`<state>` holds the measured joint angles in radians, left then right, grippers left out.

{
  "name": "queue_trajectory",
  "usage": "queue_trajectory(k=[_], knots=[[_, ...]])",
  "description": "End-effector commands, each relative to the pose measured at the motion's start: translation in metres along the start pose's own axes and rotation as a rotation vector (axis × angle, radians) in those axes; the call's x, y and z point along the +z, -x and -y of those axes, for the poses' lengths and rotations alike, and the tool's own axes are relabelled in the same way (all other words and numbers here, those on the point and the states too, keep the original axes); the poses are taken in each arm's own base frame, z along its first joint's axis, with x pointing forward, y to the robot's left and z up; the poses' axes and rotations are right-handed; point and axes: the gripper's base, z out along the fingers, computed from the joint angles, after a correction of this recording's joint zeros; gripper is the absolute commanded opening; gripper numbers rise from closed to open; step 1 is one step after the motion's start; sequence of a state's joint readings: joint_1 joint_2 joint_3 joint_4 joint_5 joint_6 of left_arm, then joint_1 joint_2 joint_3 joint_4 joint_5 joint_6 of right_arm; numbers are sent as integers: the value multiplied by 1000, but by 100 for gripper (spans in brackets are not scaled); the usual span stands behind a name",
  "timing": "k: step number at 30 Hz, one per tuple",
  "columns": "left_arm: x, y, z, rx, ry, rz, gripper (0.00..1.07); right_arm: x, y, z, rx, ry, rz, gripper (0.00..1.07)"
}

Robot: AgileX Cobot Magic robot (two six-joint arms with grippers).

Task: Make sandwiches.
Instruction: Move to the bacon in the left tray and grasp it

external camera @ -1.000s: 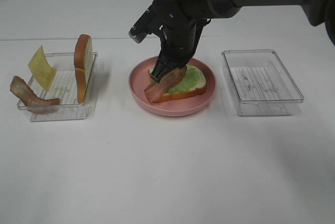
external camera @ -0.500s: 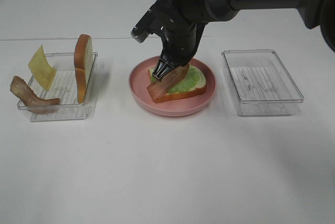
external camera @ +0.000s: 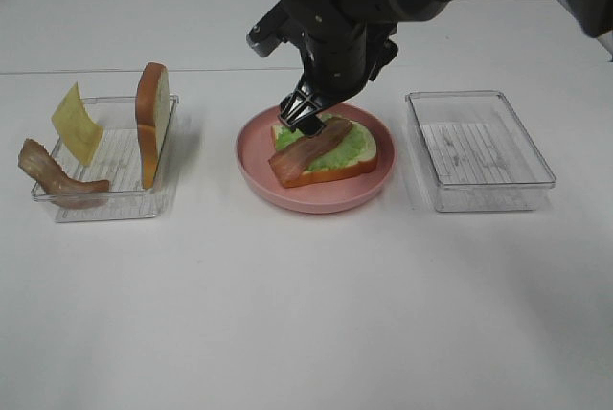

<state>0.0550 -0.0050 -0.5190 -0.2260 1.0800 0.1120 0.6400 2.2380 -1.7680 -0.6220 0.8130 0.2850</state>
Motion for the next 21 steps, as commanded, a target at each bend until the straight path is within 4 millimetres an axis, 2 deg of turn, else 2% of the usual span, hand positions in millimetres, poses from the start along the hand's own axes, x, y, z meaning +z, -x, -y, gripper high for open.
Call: queue_trajectory(k=[1, 2, 3, 5, 6, 7, 8, 11, 13, 16, 18, 19, 21], knots=[[-1, -1, 0, -2, 3, 16, 91, -23, 3, 16, 30, -27, 18, 100], [-1, -1, 0, -2, 3, 16, 91, -32, 3, 21, 38, -29, 21, 100], [-1, -1, 0, -2, 3, 16, 91, -32, 3, 21, 38, -29, 21, 100], [-1, -1, 0, -2, 3, 16, 91, -65, -1, 39, 69, -41, 11, 100], [-1, -1, 0, -2, 3, 16, 91, -65, -1, 39, 69, -41, 11, 100], [-1, -1, 0, -2, 3, 16, 91, -75, -3, 44, 80, -45, 2, 100], [-1, -1, 0, -2, 3, 16, 91, -93, -8, 53, 111, -38, -14, 100], [-1, -1, 0, -2, 3, 16, 91, -102, -11, 56, 125, -26, -25, 100], [-1, -1, 0, -2, 3, 16, 91, -133, -22, 63, 127, 57, -63, 100], [-1, -1, 0, -2, 3, 16, 91, -140, -26, 64, 119, 79, -74, 99], [-1, -1, 0, -2, 3, 16, 91, -164, -39, 70, 95, 135, -121, 99], [-1, -1, 0, -2, 3, 16, 91, -164, -39, 70, 95, 135, -121, 99], [-1, -1, 0, -2, 3, 16, 91, -178, -48, 76, 102, 136, -150, 99]])
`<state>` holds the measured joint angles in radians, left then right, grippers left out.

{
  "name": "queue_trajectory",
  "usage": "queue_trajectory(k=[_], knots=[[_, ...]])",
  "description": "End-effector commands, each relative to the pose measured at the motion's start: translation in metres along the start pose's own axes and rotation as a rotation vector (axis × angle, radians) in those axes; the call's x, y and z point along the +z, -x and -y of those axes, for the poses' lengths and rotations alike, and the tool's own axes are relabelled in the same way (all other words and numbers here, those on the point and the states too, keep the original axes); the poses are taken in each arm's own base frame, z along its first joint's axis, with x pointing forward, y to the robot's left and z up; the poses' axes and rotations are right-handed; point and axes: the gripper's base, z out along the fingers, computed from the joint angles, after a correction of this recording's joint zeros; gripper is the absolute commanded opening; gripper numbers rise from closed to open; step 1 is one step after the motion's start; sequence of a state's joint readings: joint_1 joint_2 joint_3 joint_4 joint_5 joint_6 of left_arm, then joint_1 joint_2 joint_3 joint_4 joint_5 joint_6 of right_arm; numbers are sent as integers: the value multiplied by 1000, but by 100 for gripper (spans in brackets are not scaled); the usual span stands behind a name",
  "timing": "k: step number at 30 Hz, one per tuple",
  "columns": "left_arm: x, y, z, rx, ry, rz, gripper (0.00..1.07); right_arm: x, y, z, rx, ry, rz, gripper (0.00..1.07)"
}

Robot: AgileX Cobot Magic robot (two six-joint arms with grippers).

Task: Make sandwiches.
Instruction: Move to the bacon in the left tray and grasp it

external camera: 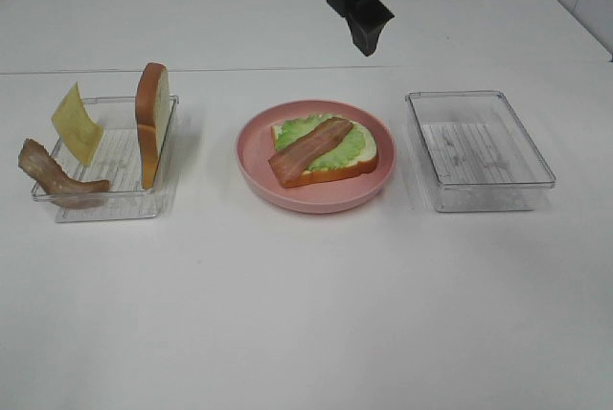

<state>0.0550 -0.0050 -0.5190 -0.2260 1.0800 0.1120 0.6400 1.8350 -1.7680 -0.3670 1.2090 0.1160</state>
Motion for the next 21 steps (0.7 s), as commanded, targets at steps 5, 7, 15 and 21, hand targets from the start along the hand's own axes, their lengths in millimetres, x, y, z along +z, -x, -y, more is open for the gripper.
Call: queue_trajectory(k=[5, 7, 15, 21], knots=[[-1, -1, 0, -2, 3, 16, 91, -29, -35, 10, 13, 26, -91, 99], [-1, -1, 0, -2, 3, 16, 91, -30, -39, 10, 13, 31, -96, 99], [-1, -1, 0, -2, 3, 16, 91, -23, -97, 6, 15, 39, -195, 99], [-1, -1, 0, -2, 3, 16, 91, -17, -166, 6, 66, 40, -193, 99]])
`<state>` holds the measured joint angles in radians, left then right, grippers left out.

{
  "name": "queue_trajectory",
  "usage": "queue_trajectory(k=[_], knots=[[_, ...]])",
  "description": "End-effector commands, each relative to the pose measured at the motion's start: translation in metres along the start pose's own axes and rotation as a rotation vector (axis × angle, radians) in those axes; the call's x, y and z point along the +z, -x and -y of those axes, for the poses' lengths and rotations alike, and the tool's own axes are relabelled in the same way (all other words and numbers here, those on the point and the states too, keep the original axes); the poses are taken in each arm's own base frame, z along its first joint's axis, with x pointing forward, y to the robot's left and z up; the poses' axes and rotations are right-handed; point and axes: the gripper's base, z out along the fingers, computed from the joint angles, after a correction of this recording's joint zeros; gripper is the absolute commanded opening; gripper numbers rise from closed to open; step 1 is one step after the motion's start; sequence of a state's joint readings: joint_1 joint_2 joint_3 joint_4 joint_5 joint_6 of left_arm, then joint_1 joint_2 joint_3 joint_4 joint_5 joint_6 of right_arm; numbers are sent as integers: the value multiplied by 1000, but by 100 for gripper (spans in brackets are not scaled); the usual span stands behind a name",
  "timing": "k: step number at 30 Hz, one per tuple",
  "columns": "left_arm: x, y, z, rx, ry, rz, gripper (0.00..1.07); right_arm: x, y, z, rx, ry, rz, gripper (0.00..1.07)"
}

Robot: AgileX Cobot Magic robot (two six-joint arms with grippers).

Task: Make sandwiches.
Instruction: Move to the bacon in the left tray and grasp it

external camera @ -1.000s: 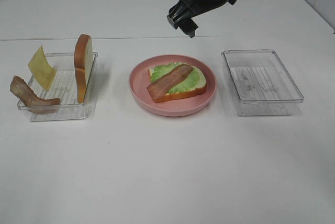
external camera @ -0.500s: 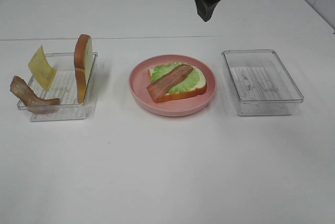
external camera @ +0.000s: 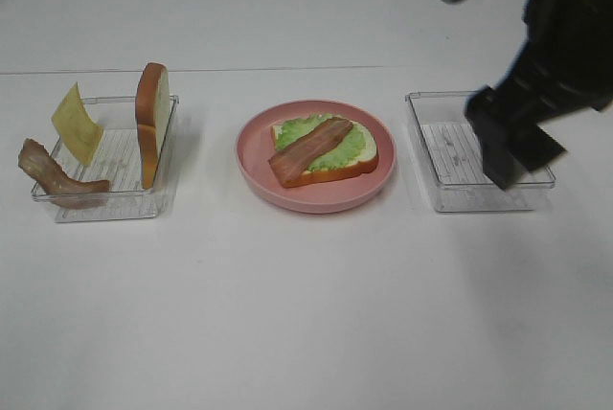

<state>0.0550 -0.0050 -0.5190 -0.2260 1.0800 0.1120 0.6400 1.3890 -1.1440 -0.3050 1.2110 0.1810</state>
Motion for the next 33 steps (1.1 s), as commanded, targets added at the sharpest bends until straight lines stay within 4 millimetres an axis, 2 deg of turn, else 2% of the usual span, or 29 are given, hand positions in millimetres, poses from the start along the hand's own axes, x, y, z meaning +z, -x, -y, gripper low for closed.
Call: queue_trajectory(k=[1, 3, 4, 5, 6, 7, 8, 9, 10, 11, 12, 13, 14, 15, 16, 17, 19, 20, 22, 23, 24, 27, 33], knots=[[-1, -1, 0, -2, 3, 16, 91, 3, -25, 4, 43, -5, -13, 99], [-1, -1, 0, -2, 3, 16, 91, 8, -52, 12, 117, 14, 2, 99], [-1, -1, 0, -2, 3, 16, 91, 8, -52, 12, 117, 14, 2, 99], [-1, -1, 0, -2, 3, 16, 91, 10, -61, 17, 149, 20, 3, 99], [-1, -1, 0, -2, 3, 16, 91, 12, -79, 26, 214, 24, 4, 99], [-1, -1, 0, -2, 3, 16, 91, 12, -79, 26, 214, 24, 4, 99], [-1, -1, 0, -2, 3, 16, 91, 9, -98, 37, 287, 14, 24, 99], [-1, -1, 0, -2, 3, 16, 91, 8, -109, 41, 324, 7, 38, 99], [-1, -1, 0, -2, 3, 16, 91, 8, -109, 41, 324, 7, 38, 99], [-1, -1, 0, -2, 3, 16, 91, 4, -129, 48, 394, -8, 72, 99], [-1, -1, 0, -2, 3, 16, 91, 4, -129, 48, 394, -8, 72, 99], [-1, -1, 0, -2, 3, 16, 91, -1, -148, 51, 453, -23, 118, 99], [-1, -1, 0, -2, 3, 16, 91, -4, -158, 51, 479, -30, 155, 99], [-1, -1, 0, -2, 3, 16, 91, -4, -158, 51, 479, -30, 155, 99], [-1, -1, 0, -2, 3, 16, 91, -10, -178, 48, 518, -43, 233, 99], [-1, -1, 0, -2, 3, 16, 91, -10, -178, 48, 518, -43, 233, 99], [-1, -1, 0, -2, 3, 16, 91, -14, -202, 42, 547, -59, 330, 99], [-1, -1, 0, -2, 3, 16, 91, -14, -202, 42, 547, -59, 330, 99], [-1, -1, 0, -2, 3, 16, 91, -12, -221, 35, 564, -64, 401, 99], [-1, -1, 0, -2, 3, 16, 91, -12, -221, 35, 564, -64, 401, 99], [-1, -1, 0, -2, 3, 16, 91, -7, -232, 31, 567, -66, 419, 99], [-1, -1, 0, -2, 3, 16, 91, -2, -245, 25, 574, -70, 456, 99], [-1, -1, 0, -2, 3, 16, 91, 8, -260, 18, 584, -105, 473, 99]])
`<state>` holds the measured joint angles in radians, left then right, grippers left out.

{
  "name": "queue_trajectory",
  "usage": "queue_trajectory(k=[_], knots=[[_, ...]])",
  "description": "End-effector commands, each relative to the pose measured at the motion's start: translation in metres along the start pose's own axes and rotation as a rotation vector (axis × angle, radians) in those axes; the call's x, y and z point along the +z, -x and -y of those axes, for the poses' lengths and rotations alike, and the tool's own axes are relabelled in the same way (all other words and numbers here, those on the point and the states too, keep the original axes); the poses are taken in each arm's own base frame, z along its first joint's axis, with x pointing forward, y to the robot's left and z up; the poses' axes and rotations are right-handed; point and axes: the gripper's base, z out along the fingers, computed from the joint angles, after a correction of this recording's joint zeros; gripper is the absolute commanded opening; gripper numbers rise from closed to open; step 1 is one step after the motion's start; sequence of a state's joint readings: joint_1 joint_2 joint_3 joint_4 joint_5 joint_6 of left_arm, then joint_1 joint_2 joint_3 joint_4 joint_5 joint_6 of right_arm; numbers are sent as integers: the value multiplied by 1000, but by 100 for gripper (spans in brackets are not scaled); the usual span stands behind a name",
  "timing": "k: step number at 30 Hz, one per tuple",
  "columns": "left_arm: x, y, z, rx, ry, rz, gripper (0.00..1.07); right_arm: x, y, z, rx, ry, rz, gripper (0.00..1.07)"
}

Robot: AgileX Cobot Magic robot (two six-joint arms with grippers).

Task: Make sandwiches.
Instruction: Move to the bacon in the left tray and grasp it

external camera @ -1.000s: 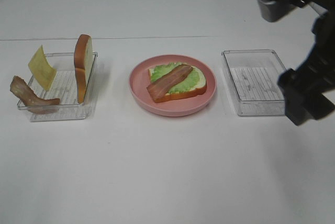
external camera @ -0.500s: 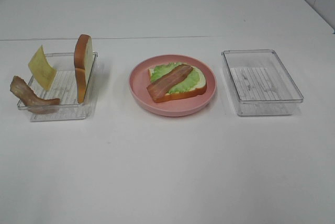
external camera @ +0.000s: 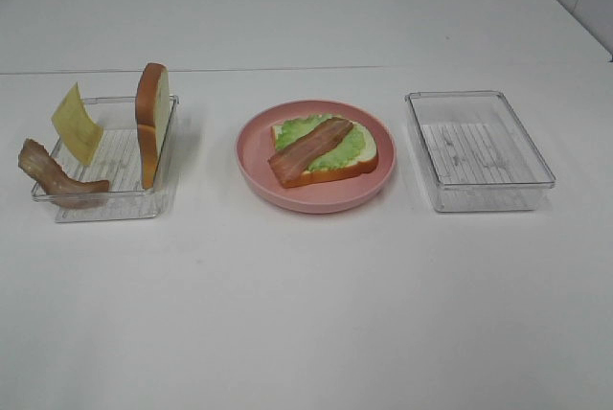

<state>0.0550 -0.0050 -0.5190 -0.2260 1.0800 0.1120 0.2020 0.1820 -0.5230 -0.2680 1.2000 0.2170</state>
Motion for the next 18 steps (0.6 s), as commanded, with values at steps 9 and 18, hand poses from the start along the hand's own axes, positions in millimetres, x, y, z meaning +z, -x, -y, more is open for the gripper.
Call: queue_trajectory(k=[9, 18], knots=[[-1, -1, 0, -2, 3, 16, 91, -1, -20, -3, -16, 48, 174, 99], [-1, -1, 0, -2, 3, 15, 91, -3, -25, -5, -41, 76, 230, 99]])
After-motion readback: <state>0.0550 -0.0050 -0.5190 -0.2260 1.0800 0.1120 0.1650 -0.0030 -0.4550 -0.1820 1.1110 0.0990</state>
